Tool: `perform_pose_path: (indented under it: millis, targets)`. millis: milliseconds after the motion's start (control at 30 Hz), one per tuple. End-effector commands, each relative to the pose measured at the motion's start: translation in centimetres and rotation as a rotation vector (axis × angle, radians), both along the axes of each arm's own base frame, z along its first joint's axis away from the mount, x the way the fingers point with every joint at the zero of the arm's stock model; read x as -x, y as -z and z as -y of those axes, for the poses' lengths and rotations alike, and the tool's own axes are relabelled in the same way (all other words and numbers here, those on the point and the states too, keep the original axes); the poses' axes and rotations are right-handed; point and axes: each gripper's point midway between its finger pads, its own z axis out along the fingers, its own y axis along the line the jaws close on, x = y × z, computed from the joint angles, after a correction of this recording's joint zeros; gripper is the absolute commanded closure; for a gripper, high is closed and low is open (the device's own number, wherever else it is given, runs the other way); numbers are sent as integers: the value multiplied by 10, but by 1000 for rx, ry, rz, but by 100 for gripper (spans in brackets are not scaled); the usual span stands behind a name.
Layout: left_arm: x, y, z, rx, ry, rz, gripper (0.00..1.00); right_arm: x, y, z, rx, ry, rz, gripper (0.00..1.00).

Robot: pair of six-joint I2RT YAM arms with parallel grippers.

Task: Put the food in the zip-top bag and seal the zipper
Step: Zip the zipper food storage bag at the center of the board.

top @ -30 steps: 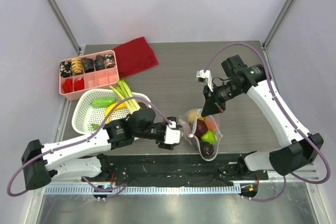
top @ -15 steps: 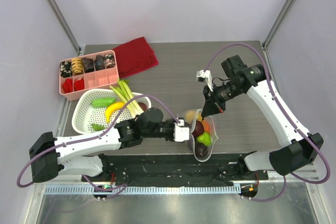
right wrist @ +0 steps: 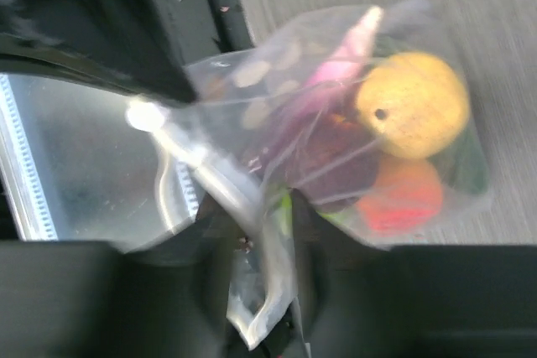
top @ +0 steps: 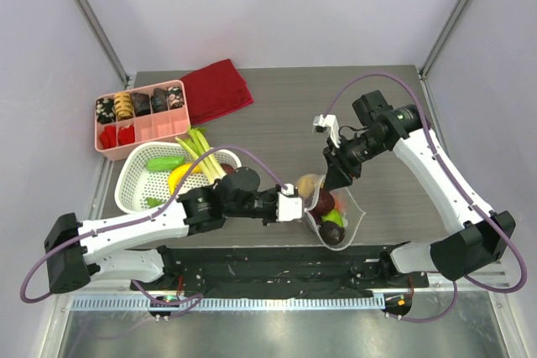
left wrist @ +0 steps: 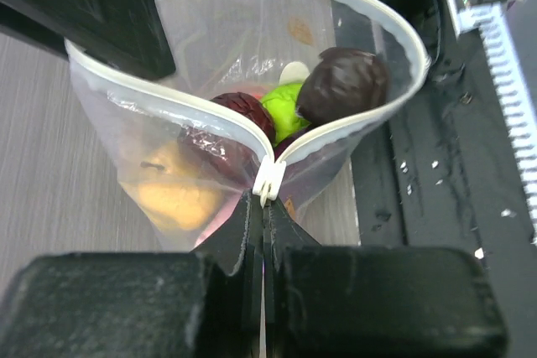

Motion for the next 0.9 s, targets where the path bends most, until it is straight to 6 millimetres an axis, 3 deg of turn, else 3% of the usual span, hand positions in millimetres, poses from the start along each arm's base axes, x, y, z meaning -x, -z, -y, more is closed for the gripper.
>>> perform_pose_path:
  millis: [0, 33, 100, 133, 233, 400, 600, 700, 867]
  targets:
    - [1, -51, 1, 104, -37, -94, 100, -25, -4, 2, 31, 63, 119, 53]
    - [-1, -57, 1, 107, -50, -112, 100, -35, -11, 4, 30, 87, 189, 44]
    - [-10, -58, 1, 104, -90, -164, 100, -44, -19, 7, 21, 118, 277, 37]
    - [-12, -63, 1, 106, -97, -177, 100, -52, -35, 7, -11, 138, 386, 30]
    - [-21, -62, 2, 98, -127, -214, 100, -66, -52, 10, -50, 190, 558, 20]
    - [-40, -64, 0, 110, -183, -316, 100, -42, -84, 11, -181, 143, 778, 19]
    - [-46, -64, 1, 109, -192, -332, 100, -12, -94, -3, -339, 26, 850, 23]
    - [-46, -64, 1, 108, -199, -346, 100, -12, -89, -14, -379, -22, 802, 22]
    - [-48, -66, -1, 116, -229, -358, 100, -20, -85, -31, -391, -22, 683, 32]
